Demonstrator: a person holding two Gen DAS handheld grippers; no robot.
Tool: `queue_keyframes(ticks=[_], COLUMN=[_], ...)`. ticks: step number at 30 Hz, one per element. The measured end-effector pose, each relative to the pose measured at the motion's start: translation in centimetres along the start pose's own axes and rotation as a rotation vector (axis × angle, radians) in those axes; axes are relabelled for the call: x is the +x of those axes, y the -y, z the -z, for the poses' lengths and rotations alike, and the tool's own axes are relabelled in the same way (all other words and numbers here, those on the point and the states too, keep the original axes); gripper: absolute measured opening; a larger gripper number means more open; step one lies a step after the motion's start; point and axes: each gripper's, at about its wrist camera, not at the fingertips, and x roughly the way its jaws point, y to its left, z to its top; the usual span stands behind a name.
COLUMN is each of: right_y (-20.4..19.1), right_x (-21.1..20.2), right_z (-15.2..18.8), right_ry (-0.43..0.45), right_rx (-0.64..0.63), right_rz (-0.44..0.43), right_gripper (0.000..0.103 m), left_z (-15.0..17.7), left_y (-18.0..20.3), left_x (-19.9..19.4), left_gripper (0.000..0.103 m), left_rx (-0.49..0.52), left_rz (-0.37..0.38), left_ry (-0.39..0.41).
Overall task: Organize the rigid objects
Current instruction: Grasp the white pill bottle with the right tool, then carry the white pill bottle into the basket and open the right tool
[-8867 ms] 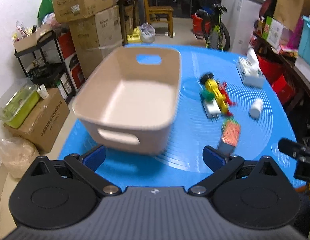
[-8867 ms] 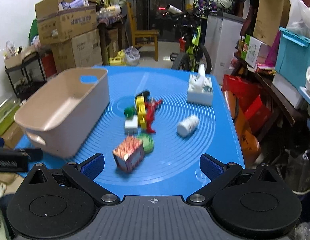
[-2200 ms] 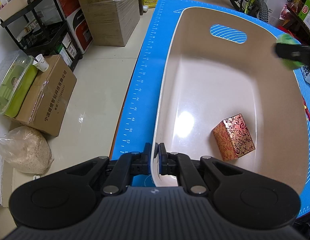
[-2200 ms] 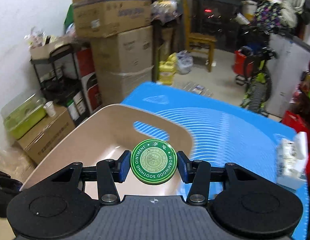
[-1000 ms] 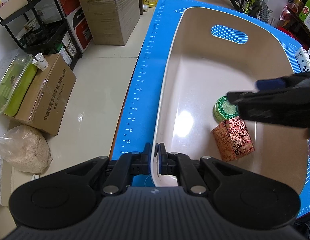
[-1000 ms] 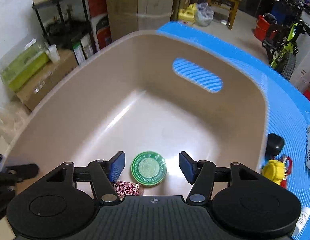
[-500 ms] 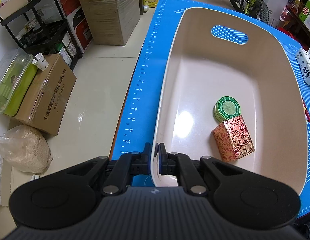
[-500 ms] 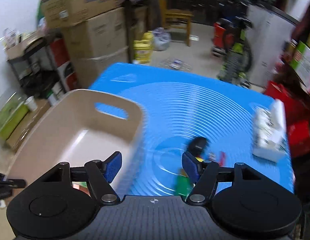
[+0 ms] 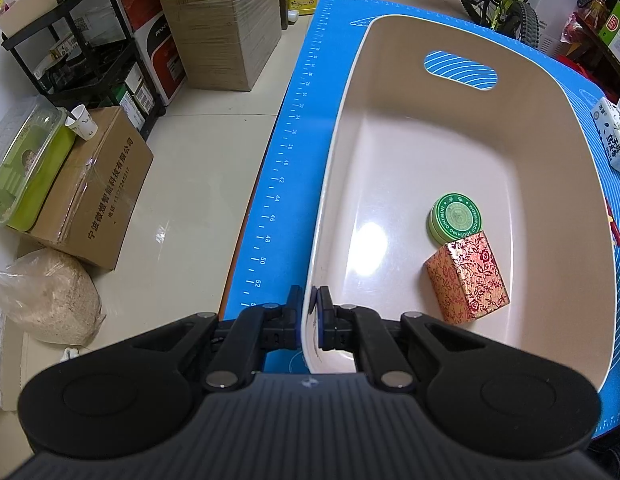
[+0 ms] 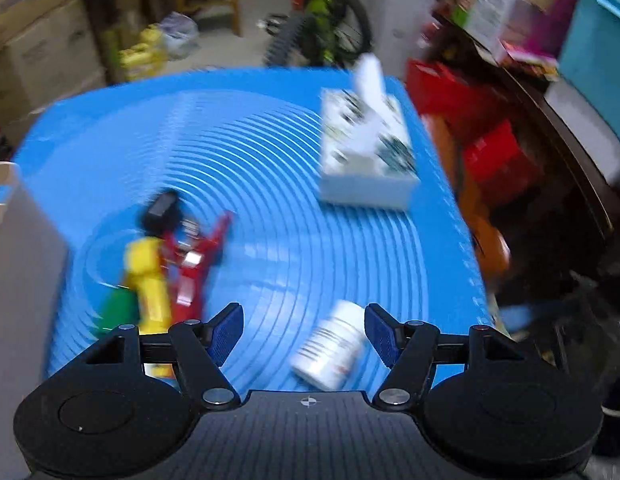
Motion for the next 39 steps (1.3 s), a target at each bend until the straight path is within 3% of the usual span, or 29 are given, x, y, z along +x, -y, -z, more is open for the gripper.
queue_keyframes(ticks=[9, 15, 17, 20, 29, 39], right_y=[1.6, 1.4, 1.3, 1.3, -1.1, -8.7], right_x=[4.3, 4.9, 4.8, 4.5, -0.6, -9.3], right_z=[2.2, 2.4, 2.4, 2.6, 1.5, -1.6], right_ry=[-0.04, -0.033, -0.027, -0.012, 0.111, 0.306], right_rx=[0.111, 0.099, 0.091, 0.081, 0.005, -0.127], right_rz=[-0.002, -0.001, -0.009, -0.013, -0.058, -0.237], right_gripper=[0.071, 0.058, 0.049, 0.047, 0.045, 0.045], left_z=[0.0, -0.1, -0.1, -0.1, -0.1, -0.1], left_y=[0.0, 0.0, 0.0, 0.0, 0.1, 0.1], left_x=[0.0, 0.0, 0.0, 0.0, 0.0, 0.0], left_gripper=[0.009, 0.009, 0.009, 0.009, 0.01, 0.009], left_rx=[0.014, 0.018, 0.02, 0.027, 0.027, 0.027], left_rz=[-0.003, -0.003, -0.004, -0.005, -0.006, -0.006], left_ry=[-0.001, -0.002, -0.001, -0.001, 0.0, -0.001])
